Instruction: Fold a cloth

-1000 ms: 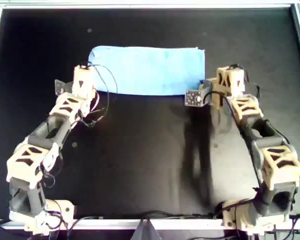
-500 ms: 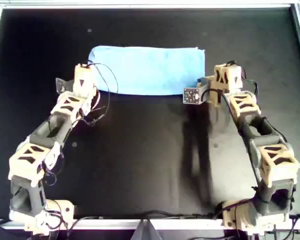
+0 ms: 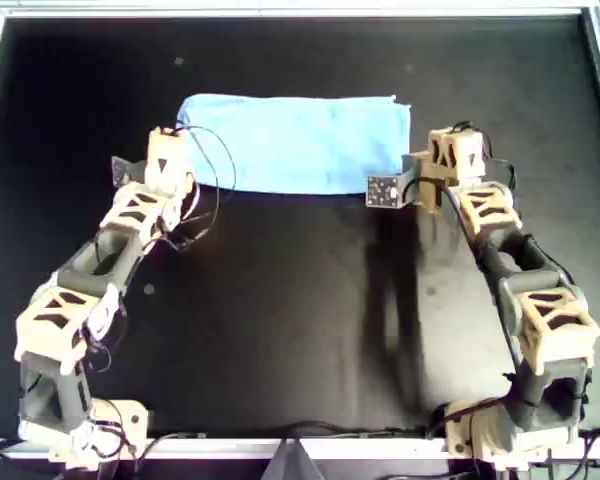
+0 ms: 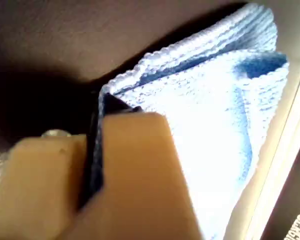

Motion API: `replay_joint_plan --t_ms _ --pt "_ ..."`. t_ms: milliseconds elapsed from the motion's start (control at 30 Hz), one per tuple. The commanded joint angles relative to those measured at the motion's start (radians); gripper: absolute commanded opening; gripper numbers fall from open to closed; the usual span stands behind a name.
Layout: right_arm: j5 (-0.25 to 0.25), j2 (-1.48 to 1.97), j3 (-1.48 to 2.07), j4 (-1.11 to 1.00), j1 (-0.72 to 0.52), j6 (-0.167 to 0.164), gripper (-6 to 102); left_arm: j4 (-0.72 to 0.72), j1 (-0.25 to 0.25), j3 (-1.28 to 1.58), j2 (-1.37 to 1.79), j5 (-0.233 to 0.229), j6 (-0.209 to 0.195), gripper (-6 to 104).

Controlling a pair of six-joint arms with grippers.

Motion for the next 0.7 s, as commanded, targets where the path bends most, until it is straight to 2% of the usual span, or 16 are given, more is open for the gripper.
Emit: replay_joint_plan --t_ms 0,167,367,467,667 --pt "-0.009 0.060 -0.046 0.018 -0.014 0.003 1 0.003 0.008 0.011 0.110 -0.008 -0.003 -1" --pt "-0.009 0.091 -0.008 0.020 -0.015 0.002 1 0.003 0.006 0.152 0.210 -0.008 -0.003 -1" --pt "-0.008 0.287 0.232 0.020 -0.012 0.000 1 0.003 0.002 0.354 0.394 -0.008 -0.003 -1" --pt "-0.002 0.391 0.348 0.020 -0.014 -0.014 1 0.003 -0.029 0.446 0.476 -0.008 -0.003 -1" --pt "-0.008 0.560 0.502 0.020 -0.011 -0.014 1 0.003 -0.109 0.627 0.609 -0.009 -0.003 -1"
